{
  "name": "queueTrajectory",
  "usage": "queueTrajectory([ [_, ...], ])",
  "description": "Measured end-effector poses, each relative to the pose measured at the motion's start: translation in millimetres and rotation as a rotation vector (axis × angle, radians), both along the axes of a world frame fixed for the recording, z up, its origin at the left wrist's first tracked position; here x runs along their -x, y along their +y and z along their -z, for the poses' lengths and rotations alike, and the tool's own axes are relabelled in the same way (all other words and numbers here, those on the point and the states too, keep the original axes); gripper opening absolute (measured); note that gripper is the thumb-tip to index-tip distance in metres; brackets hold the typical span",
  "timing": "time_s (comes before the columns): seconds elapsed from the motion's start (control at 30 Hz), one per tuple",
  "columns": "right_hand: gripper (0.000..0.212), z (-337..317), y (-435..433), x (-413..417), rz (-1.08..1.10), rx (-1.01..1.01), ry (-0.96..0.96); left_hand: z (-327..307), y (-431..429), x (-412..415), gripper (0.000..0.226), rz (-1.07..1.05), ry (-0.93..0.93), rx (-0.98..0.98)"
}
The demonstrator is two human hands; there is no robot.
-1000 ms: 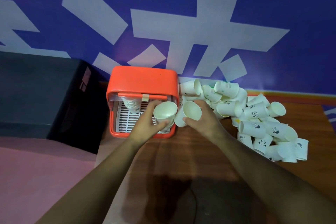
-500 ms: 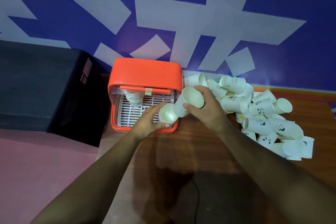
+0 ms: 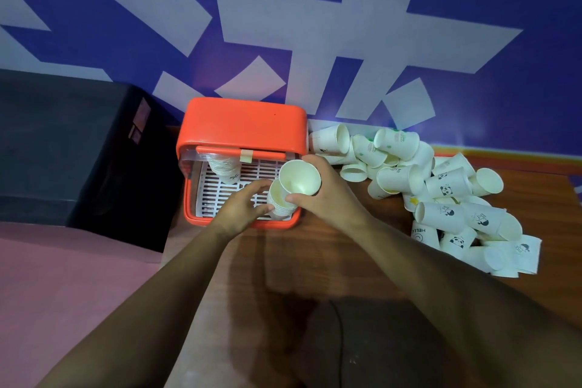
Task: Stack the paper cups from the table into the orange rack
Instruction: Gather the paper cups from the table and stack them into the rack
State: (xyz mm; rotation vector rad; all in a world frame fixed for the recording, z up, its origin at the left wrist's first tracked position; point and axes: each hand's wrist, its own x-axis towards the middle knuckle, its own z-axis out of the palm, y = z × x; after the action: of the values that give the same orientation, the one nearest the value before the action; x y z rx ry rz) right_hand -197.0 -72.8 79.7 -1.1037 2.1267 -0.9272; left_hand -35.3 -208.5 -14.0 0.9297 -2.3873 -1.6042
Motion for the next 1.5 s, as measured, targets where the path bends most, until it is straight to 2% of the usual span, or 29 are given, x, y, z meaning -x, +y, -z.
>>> queueTrajectory([
  [0.3, 0.066, 13, 3, -5, 0.086, 0.122, -0.184, 7, 3, -6, 0.046, -0.063, 0.041, -0.081],
  [0.47, 0.078, 27, 3, -9, 0.004, 0.007, 0.006, 4, 8, -3, 0.044, -0.093, 0.043, -0.094],
  [0.67, 0.076, 40, 5, -13, -0.080, -0.115, 0.206, 14, 8, -7, 0.043, -0.098, 0.015, -0.099],
  [0.8, 0.082, 48, 5, -12, -0.142, -0.174, 0.196, 13, 14, -10, 0.040, -0.092, 0.002, -0.085],
  [0.93, 0.086, 45, 0, -8, -0.168, -0.165, 0.156, 7, 23, -12, 0.036, -0.188, -0.050, -0.057],
  [1.0, 0.080, 42, 5, -2, -0.197, -0.172, 0.174, 2, 29, -16, 0.029, -0.269, -0.081, -0.032],
  [1.07, 0.071, 39, 19, 11, -0.188, -0.183, 0.190, -5, 38, -22, 0.013, -0.317, -0.108, 0.006],
  [1.13, 0.059, 37, 39, 31, -0.146, -0.193, 0.199, -16, 54, -23, 0.002, -0.283, -0.124, 0.014],
  [1.27, 0.050, 35, 87, 86, -0.014, -0.278, 0.240, -34, 93, 2, 0.013, -0.091, -0.119, -0.040],
  [1.43, 0.042, 32, 142, 146, 0.171, -0.340, 0.323, -36, 129, 92, 0.005, 0.153, -0.091, 0.023],
  [1.5, 0.042, 35, 162, 162, 0.214, -0.372, 0.358, -33, 139, 137, 0.017, 0.178, -0.082, 0.115],
])
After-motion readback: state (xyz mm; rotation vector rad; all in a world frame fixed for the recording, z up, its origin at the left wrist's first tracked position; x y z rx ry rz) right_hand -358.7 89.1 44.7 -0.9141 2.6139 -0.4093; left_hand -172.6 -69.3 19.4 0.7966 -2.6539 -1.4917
